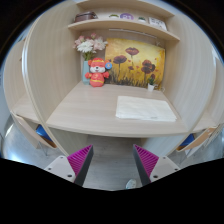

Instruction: Fold towel

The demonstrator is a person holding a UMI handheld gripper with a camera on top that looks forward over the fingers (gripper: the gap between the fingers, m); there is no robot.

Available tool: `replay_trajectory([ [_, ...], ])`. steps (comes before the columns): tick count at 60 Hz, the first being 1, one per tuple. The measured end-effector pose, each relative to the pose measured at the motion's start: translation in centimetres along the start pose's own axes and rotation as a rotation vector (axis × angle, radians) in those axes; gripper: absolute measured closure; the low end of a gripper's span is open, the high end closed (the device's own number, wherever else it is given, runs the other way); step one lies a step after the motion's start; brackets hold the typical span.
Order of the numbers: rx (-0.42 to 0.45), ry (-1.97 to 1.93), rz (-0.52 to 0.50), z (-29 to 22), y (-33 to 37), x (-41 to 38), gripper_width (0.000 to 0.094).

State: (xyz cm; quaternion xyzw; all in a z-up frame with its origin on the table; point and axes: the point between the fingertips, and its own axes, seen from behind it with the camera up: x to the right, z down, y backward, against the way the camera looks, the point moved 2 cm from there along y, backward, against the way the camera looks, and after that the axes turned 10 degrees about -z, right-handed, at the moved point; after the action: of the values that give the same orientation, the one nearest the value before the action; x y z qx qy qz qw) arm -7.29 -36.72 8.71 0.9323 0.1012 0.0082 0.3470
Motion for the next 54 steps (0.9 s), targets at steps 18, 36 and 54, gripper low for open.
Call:
replay_trajectory([
  [18,0.022,-0.02,0.013,-8.6,-15.2,7.3,0.0143],
  [36,-0.061,0.054,-0.029,-12.0,-26.4,9.4,0.0269],
  [54,-0.07,0.099,0.087,-12.2,-26.4,11.5,0.0872],
])
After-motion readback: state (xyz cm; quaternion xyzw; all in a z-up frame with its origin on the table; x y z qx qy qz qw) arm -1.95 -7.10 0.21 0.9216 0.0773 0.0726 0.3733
